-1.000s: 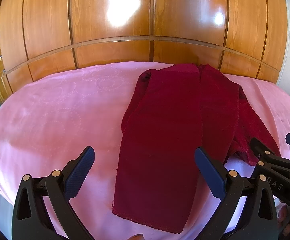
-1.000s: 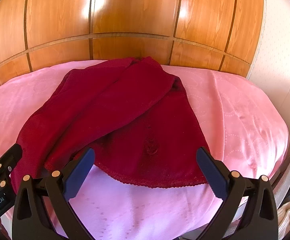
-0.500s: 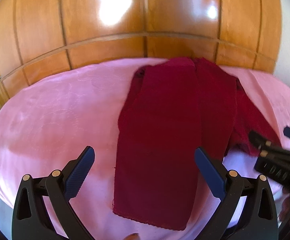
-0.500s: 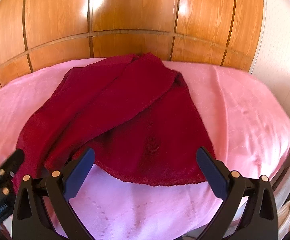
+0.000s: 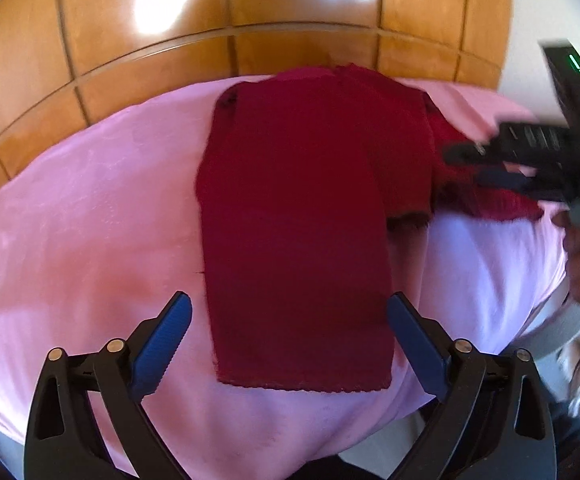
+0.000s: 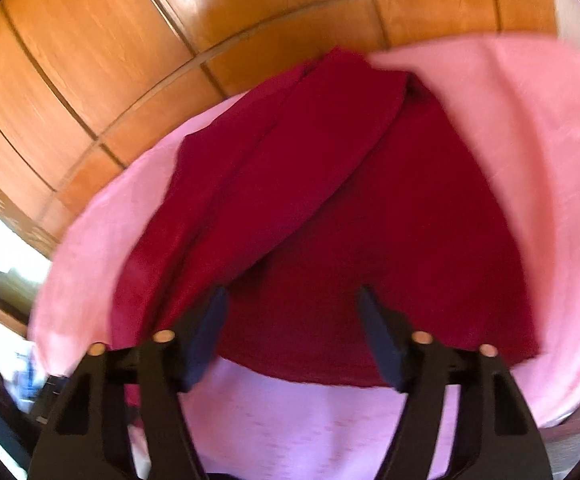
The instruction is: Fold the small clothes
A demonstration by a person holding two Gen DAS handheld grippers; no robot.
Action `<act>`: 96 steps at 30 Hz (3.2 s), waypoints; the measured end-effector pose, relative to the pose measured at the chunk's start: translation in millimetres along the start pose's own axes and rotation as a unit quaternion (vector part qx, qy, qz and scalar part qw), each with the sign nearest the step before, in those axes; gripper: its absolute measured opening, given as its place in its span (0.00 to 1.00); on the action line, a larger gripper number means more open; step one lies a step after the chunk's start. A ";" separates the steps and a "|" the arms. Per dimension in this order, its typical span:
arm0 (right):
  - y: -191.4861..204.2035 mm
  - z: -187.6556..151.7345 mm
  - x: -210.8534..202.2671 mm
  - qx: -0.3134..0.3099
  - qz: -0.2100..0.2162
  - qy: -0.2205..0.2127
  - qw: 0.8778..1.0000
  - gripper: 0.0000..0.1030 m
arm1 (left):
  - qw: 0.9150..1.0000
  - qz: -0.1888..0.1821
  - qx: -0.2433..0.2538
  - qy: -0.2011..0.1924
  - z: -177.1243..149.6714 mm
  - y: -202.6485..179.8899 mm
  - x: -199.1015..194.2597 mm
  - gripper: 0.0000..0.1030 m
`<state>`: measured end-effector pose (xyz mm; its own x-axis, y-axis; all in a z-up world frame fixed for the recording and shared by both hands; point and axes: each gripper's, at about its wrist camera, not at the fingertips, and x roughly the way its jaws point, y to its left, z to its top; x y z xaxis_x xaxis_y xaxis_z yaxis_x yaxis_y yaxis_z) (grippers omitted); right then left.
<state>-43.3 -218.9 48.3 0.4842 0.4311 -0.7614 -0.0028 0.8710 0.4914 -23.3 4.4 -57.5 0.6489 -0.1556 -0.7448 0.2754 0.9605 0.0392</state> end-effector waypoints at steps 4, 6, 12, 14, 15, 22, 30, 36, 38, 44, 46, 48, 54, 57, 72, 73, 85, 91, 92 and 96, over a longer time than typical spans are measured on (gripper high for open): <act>13.2 17.4 22.1 -0.011 0.016 0.004 1.000 0.60 | 1.000 -0.006 -0.009 0.029 0.6 -0.8 15.3 0.58; 18.2 26.1 33.3 -0.023 0.011 0.007 1.000 0.48 | 1.000 -0.005 -0.014 0.027 3.0 0.3 15.8 0.43; 33.8 37.1 39.3 -0.083 -0.012 0.007 0.996 0.10 | 0.999 -0.018 -0.026 0.025 5.0 3.7 9.8 0.00; 33.3 37.2 26.6 -0.089 -0.009 -0.003 0.996 0.08 | 0.999 -0.034 -0.031 0.021 6.3 6.3 3.8 0.00; 32.2 37.3 20.5 -0.089 -0.004 -0.006 0.996 0.07 | 0.998 -0.047 -0.033 0.013 7.6 8.1 -4.0 0.00; -2.4 71.0 -55.0 -0.096 -0.047 -0.080 0.991 0.07 | 0.989 -0.098 -0.098 -0.045 39.2 64.5 -48.3 0.00; -104.6 137.8 -95.6 -0.036 -0.201 -0.141 0.969 0.07 | 0.977 -0.011 -0.191 -0.091 106.0 176.2 -36.1 0.00; -171.6 181.6 -95.4 0.006 -0.296 -0.139 0.945 0.07 | 0.964 0.099 -0.237 -0.070 159.9 252.1 5.4 0.00; -189.6 195.0 -87.2 0.014 -0.326 -0.132 0.936 0.07 | 0.963 0.096 -0.243 -0.067 169.3 259.7 10.6 0.00; -240.4 214.9 -62.1 0.039 -0.395 -0.098 0.913 0.32 | 0.983 0.020 -0.163 -0.079 163.8 202.2 0.2 0.46; -247.9 213.5 -62.2 0.052 -0.397 -0.106 0.910 0.58 | 0.989 0.020 -0.115 -0.094 152.1 167.8 -8.9 0.87; -244.1 202.1 -70.8 0.064 -0.392 -0.109 0.911 0.65 | 0.993 -0.004 -0.061 -0.100 142.3 136.1 -13.6 0.87; -195.8 159.6 -96.5 0.034 -0.347 -0.133 0.928 0.84 | 0.995 -0.049 0.081 -0.029 115.6 58.0 25.6 0.88; -163.4 139.6 -91.7 -0.007 -0.305 -0.114 0.945 0.86 | 0.995 -0.052 0.088 0.009 107.6 52.3 51.6 0.82; -96.5 67.7 -8.5 -0.059 -0.176 -0.008 0.983 0.81 | 0.950 0.114 -0.273 -0.103 178.1 268.7 3.9 0.63; -98.3 65.6 -6.2 -0.055 -0.174 -0.005 0.983 0.81 | 0.936 0.136 -0.298 -0.125 171.0 277.0 -10.1 0.82; -102.0 32.7 -11.4 -0.022 -0.129 0.033 0.991 0.58 | 0.962 -0.172 -0.202 0.064 68.0 147.9 47.6 0.61; -91.5 19.5 -11.5 -0.041 -0.125 0.040 0.991 0.20 | 0.951 -0.213 -0.214 0.067 55.1 128.9 60.8 0.11; -88.9 21.4 -11.8 -0.047 -0.126 0.039 0.990 0.10 | 0.952 -0.211 -0.212 0.058 60.2 132.3 57.8 0.11; -70.2 34.6 -31.2 -0.066 -0.112 0.012 0.991 0.09 | 0.955 -0.210 -0.208 0.008 83.0 150.8 16.4 0.11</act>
<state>-27.9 -301.6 52.3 0.4656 0.2274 -0.8553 -0.0136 0.9681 0.2500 87.7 127.6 -8.5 0.5306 -0.5477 -0.6469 0.2006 0.8227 -0.5320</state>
